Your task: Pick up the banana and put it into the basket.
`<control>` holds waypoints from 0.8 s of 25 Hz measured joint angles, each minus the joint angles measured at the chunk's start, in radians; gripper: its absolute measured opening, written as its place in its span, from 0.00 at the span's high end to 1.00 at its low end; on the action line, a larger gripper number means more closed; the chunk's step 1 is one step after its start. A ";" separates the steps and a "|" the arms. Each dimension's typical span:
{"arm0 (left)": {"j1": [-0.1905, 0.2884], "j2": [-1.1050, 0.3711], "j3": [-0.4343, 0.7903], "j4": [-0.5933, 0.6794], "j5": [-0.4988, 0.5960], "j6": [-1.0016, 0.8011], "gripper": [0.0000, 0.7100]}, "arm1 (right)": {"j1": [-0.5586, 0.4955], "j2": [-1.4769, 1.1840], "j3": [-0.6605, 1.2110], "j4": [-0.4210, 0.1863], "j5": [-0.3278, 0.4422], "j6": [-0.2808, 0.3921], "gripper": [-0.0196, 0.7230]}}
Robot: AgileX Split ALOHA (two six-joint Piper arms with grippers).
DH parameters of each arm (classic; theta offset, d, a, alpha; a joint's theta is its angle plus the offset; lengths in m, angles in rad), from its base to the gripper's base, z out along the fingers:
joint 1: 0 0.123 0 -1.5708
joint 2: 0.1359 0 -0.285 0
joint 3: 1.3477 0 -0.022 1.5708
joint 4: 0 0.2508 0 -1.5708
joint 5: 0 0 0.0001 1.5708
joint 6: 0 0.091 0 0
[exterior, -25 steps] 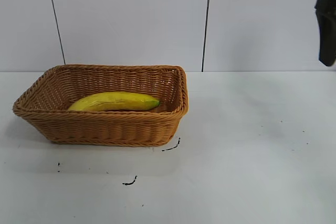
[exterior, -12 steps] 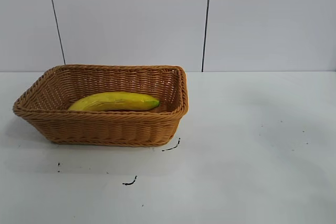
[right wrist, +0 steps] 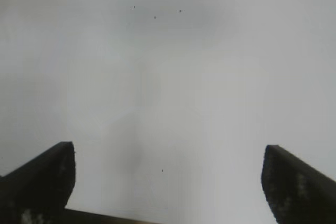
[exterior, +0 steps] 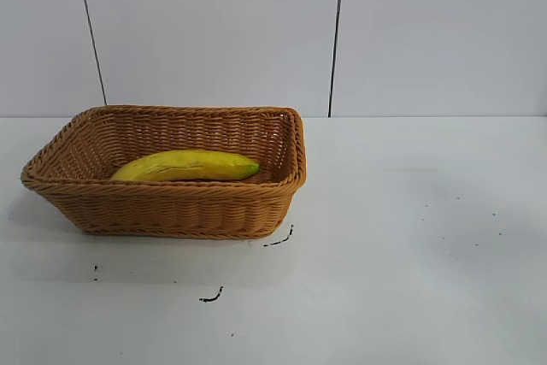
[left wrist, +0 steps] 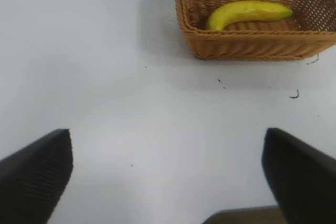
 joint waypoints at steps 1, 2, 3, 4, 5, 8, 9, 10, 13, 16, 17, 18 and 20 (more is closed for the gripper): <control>0.000 0.000 0.000 0.000 0.000 0.000 0.02 | 0.000 -0.023 0.004 0.001 0.009 0.000 0.05; 0.000 0.000 0.000 0.000 0.000 0.000 0.02 | 0.000 -0.040 0.004 0.003 0.013 0.000 0.05; 0.000 0.000 0.000 0.000 0.000 0.000 0.02 | 0.000 -0.058 0.005 0.004 0.013 0.000 0.05; 0.000 0.000 0.000 0.000 0.000 0.000 0.02 | 0.000 -0.073 0.005 0.004 0.013 0.000 0.05; 0.000 0.000 0.000 0.000 0.000 0.000 0.02 | 0.000 -0.087 0.005 0.004 0.013 0.000 0.05; 0.000 0.000 0.000 0.000 0.000 0.000 0.02 | 0.000 -0.125 0.005 0.004 0.014 0.000 0.05; 0.000 0.000 0.000 0.000 0.000 0.000 0.02 | 0.000 -0.142 0.005 0.004 0.014 0.000 0.05; 0.000 0.000 0.000 0.000 0.000 0.000 0.02 | 0.000 -0.158 0.005 0.004 0.014 0.000 0.05; 0.000 0.000 0.000 0.000 0.000 0.000 0.02 | 0.000 -0.230 0.005 0.004 0.014 0.000 0.05; 0.000 0.000 0.000 0.000 0.000 0.000 0.02 | 0.000 -0.336 0.007 0.004 0.014 0.000 0.05; 0.000 0.000 0.000 0.000 0.000 0.000 0.02 | 0.000 -0.368 0.007 0.004 0.014 0.000 0.05; 0.000 0.000 0.000 0.000 0.000 0.000 0.02 | 0.000 -0.399 0.007 0.004 0.015 0.000 0.05; 0.000 0.000 0.000 0.000 0.000 0.000 0.02 | 0.000 -0.422 0.007 0.004 0.015 0.000 0.05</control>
